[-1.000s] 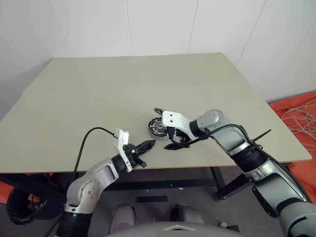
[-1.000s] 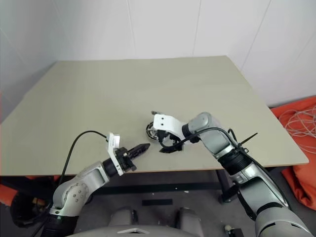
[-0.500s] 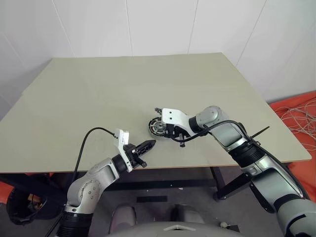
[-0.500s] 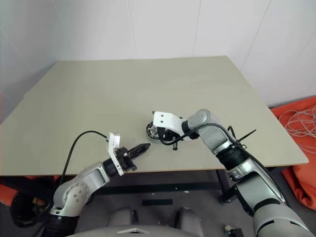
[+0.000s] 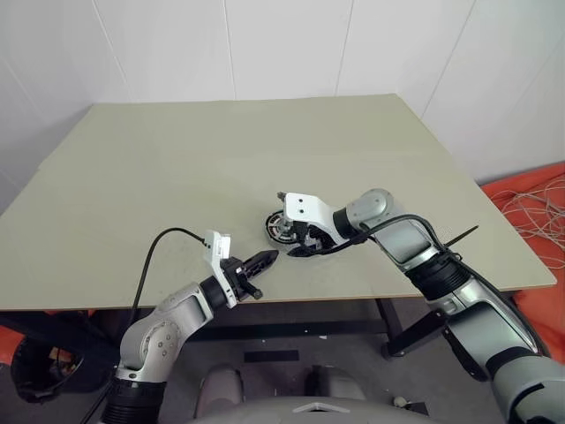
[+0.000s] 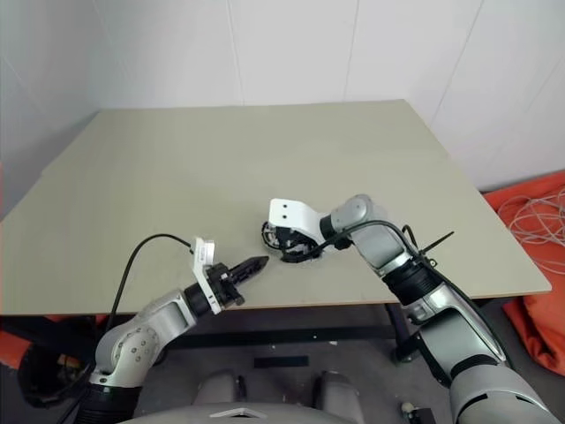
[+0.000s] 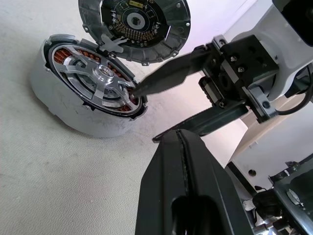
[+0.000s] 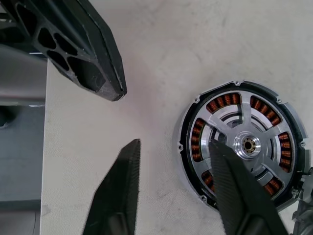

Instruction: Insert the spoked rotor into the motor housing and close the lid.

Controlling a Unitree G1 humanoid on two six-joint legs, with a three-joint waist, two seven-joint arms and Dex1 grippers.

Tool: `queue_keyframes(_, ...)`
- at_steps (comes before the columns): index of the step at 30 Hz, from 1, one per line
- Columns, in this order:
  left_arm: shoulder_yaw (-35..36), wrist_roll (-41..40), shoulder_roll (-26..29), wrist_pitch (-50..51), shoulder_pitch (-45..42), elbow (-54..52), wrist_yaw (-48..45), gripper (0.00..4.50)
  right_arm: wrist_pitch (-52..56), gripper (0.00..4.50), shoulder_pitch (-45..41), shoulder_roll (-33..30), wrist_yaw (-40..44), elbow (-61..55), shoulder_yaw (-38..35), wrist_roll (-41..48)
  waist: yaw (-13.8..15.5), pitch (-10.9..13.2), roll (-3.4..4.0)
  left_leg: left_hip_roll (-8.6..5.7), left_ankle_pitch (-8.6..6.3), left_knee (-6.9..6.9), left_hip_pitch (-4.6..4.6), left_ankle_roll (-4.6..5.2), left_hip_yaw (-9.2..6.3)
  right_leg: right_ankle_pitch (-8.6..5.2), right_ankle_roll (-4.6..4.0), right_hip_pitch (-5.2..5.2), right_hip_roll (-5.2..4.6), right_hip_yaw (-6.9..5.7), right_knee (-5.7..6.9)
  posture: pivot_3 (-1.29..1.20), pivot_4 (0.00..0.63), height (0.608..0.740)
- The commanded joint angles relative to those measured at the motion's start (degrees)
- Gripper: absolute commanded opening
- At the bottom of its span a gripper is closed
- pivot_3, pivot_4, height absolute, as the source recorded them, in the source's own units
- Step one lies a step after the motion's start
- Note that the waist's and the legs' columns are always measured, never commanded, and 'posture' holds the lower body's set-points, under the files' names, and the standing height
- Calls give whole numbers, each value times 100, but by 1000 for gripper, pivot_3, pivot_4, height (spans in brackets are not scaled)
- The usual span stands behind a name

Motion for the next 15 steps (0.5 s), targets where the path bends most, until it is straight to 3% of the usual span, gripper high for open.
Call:
queue_keyframes(1,83,-81,-12,-71,-66,-117,-26,0,-27,2619,-165,43,-21,-213,-91,5,0,0,0,0,0,0,0,0,0,0,0,0,0,0,0,0,0,740)
queue_keyframes(14,62,-65,-69,-74,-54,-155,33,0,-66,2619,-231,240,-150,79,66,-246,-1,0,0,0,0,0,0,0,-1,0,0,0,0,0,0,0,0,740)
queue_keyframes(15,58,-63,-74,-75,-52,-161,41,0,-81,2445,-231,237,-153,116,75,-267,-2,0,0,0,0,0,-1,0,-1,0,0,-1,0,0,0,0,0,740)
